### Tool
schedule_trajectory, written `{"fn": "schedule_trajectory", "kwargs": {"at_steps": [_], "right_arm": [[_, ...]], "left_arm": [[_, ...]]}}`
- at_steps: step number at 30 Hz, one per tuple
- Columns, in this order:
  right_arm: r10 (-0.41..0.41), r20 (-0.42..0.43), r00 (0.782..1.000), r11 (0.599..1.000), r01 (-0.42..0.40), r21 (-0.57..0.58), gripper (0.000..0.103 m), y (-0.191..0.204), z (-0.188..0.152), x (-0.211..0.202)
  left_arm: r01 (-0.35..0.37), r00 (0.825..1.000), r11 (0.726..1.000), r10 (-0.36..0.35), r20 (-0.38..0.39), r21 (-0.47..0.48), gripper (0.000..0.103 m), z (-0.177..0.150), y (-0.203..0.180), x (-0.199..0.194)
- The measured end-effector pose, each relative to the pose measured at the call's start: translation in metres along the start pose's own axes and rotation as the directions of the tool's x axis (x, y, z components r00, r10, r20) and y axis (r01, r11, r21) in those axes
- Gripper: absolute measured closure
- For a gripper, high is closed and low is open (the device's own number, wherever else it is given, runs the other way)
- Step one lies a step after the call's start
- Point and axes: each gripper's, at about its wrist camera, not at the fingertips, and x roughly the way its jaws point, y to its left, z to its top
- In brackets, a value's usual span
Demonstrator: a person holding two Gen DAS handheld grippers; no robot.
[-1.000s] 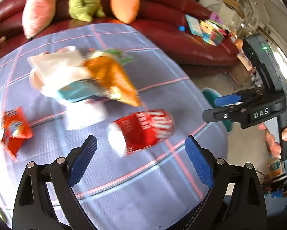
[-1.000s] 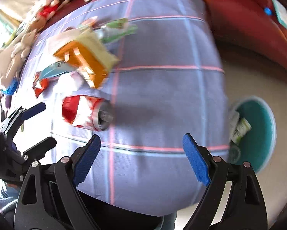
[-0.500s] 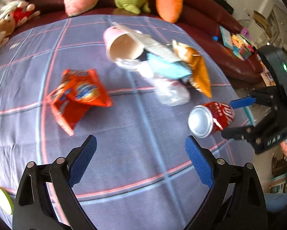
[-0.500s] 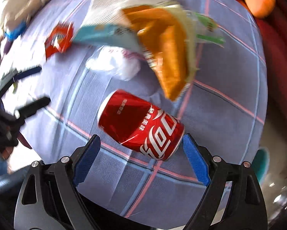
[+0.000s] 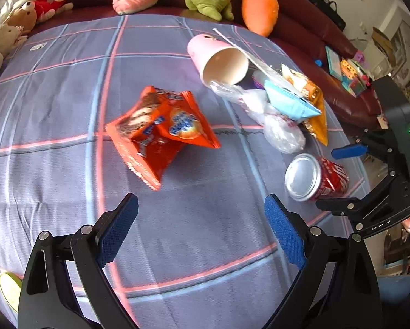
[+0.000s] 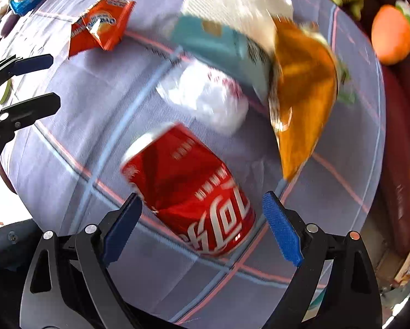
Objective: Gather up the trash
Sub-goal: 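Grasp the red Coca-Cola can with the right tool while the left tool grasps the white tissue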
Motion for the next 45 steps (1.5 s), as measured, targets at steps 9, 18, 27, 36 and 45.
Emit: {"fn": "schedule_trajectory", "kwargs": {"at_steps": [9, 18, 27, 36, 45], "right_arm": [[0.035, 0.002, 0.999, 0.999, -0.035, -0.01, 0.034, 0.022, -0.003, 0.004], [0.073, 0.1, 0.992, 0.98, -0.09, 0.177, 0.035, -0.025, -0.034, -0.043], [0.05, 0.185, 0.981, 0.933, -0.112, 0.343, 0.035, -0.112, -0.05, -0.066], [0.084, 0.202, 0.976, 0.891, -0.164, 0.422, 0.035, -0.15, -0.056, -0.039], [0.104, 0.241, 0.965, 0.871, -0.205, 0.446, 0.035, -0.152, -0.064, -0.035]], "left_arm": [[0.009, 1.0, 1.0, -0.009, 0.0, 0.003, 0.01, 0.011, 0.008, -0.004], [0.074, 0.997, 0.997, -0.074, 0.006, -0.008, 0.01, 0.053, -0.028, 0.005], [0.062, 0.997, 0.998, -0.063, 0.042, 0.016, 0.01, 0.116, -0.06, 0.034], [0.043, 0.999, 0.999, -0.044, 0.011, 0.025, 0.097, 0.139, -0.076, 0.071], [0.013, 0.992, 0.993, -0.027, 0.122, 0.116, 0.101, 0.118, -0.103, 0.01]]}}
